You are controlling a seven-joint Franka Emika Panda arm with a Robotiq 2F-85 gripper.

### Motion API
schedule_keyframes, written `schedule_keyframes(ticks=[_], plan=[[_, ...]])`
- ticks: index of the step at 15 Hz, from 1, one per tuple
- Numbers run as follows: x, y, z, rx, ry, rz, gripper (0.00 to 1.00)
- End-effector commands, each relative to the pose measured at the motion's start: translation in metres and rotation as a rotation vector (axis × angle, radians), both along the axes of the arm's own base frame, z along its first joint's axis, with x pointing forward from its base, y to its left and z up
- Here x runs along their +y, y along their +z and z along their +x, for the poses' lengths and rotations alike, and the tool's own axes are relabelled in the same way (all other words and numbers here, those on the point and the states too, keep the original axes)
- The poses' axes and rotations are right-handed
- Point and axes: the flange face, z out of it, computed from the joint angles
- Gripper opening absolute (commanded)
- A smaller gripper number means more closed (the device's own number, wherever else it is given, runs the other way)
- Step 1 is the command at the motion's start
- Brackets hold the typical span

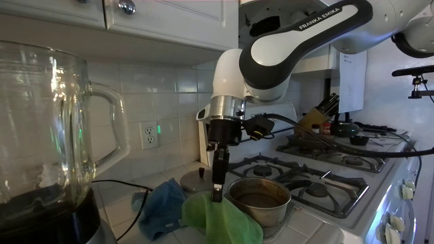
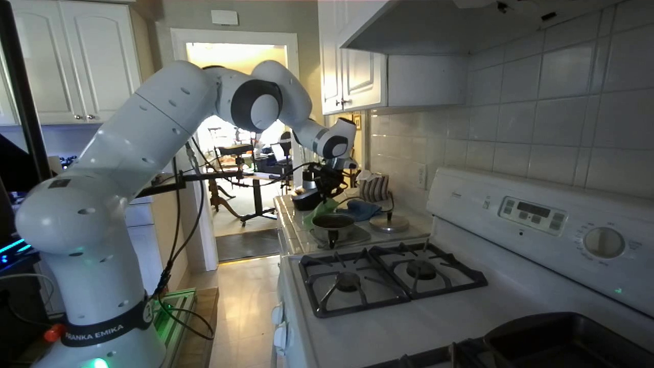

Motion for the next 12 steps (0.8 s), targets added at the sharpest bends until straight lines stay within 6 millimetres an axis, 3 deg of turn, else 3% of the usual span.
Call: schedule_keyframes(ticks=[1,9,10,11,12], plan=[[-0.001,-0.009,-0.004,0.068,0.043,0.018,0.01],[0.008,-0.032,0.004,0.094,0.044,0.063,0.01],[0.01,-0.034,0.005,0.089,0.039,0.063,0.04],[0.012,-0.033,0.006,0.08,0.037,0.069,0.29],[0.014,-0.032,0.007,0.068,0.036,0.075,0.3]])
